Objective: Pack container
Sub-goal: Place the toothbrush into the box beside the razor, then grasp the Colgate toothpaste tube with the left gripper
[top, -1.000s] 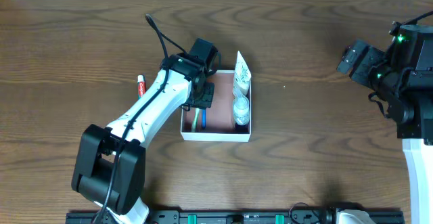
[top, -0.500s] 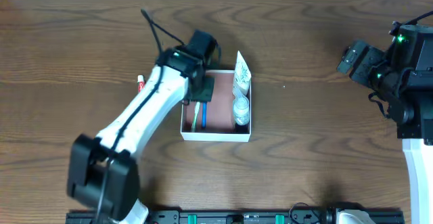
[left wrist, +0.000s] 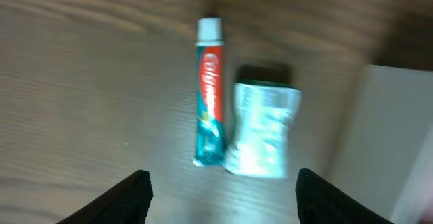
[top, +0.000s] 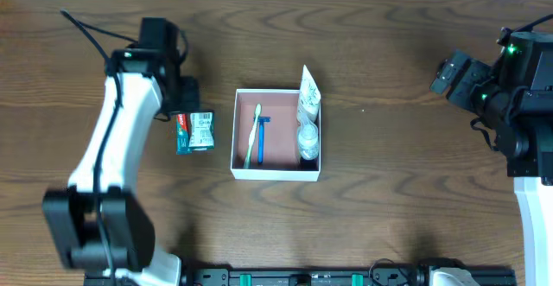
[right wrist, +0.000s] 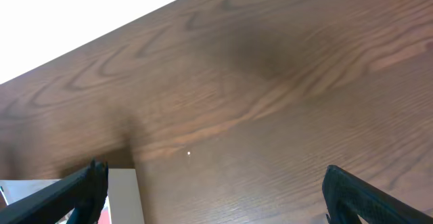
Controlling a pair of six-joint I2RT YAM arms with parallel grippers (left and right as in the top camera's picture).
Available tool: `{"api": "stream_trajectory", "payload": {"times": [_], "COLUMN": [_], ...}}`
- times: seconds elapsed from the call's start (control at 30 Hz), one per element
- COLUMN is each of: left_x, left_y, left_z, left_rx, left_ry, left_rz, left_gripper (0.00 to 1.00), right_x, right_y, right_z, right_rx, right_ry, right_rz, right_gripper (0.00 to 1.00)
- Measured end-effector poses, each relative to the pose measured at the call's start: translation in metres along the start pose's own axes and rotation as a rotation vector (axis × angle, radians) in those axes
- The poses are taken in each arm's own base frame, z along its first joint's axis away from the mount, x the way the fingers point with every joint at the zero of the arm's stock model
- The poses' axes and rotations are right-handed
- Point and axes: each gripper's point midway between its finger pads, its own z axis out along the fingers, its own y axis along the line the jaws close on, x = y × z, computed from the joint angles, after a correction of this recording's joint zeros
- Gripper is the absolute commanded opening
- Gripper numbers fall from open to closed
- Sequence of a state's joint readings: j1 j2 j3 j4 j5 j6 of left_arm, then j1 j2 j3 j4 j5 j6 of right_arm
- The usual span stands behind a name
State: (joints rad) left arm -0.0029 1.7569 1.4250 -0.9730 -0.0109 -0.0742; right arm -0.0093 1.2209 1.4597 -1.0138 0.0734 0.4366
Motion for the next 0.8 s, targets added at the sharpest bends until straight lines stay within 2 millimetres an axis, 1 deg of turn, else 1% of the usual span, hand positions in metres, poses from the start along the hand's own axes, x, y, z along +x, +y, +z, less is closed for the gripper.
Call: {"api": "stream_trajectory", "payload": {"times": [0.03,0.1,0.17,0.2,0.37,0.53,0.63,0.7,0.8], "left_x": [0.0,0.001,-0.001,-0.005,-0.016,-0.01,-0.007,-0.006,-0.007], "left_y": [0.005,0.011,0.013,0.014,0.015,0.014,0.014,0.012,0.011], "left_z": [0.013,0.033,0.048,0.056,0.07,0.095,0.109,0.114,0.115], "left_rx": [0.001,0.006,0.014,0.017,0.023,0.022,0.021,0.029,0.036], "left_ry": [0.026,0.064,0.079,0.073,0.048,0.1,0.124,0.132,0.128], "left_rz": [-0.007,-0.011,-0.01,-0.009,-0.001,0.011,0.013,0.015,0.022], "left_gripper": [0.7,0.7,0.7,0.7,0.7,0.69,0.62,0.53,0.38], "right_x": [0.0,0.0,0.0,0.0,0.0,0.0,0.0,0.0,0.0], "right_y": [0.0,0.0,0.0,0.0,0.0,0.0,0.0,0.0,0.0], "right_z": [0.0,0.0,0.0,0.0,0.0,0.0,0.0,0.0,0.0], "right_rx": [0.0,0.0,0.0,0.0,0.001,0.001,0.001,0.0,0.0], "right_ry": [0.0,0.0,0.0,0.0,0.0,0.0,0.0,0.0,0.0], "right_rz": [0.0,0.0,0.0,0.0,0.0,0.0,0.0,0.0,0.0], "right_gripper": [0.99,0.99,0.99,0.99,0.99,0.99,0.99,0.99,0.99]}}
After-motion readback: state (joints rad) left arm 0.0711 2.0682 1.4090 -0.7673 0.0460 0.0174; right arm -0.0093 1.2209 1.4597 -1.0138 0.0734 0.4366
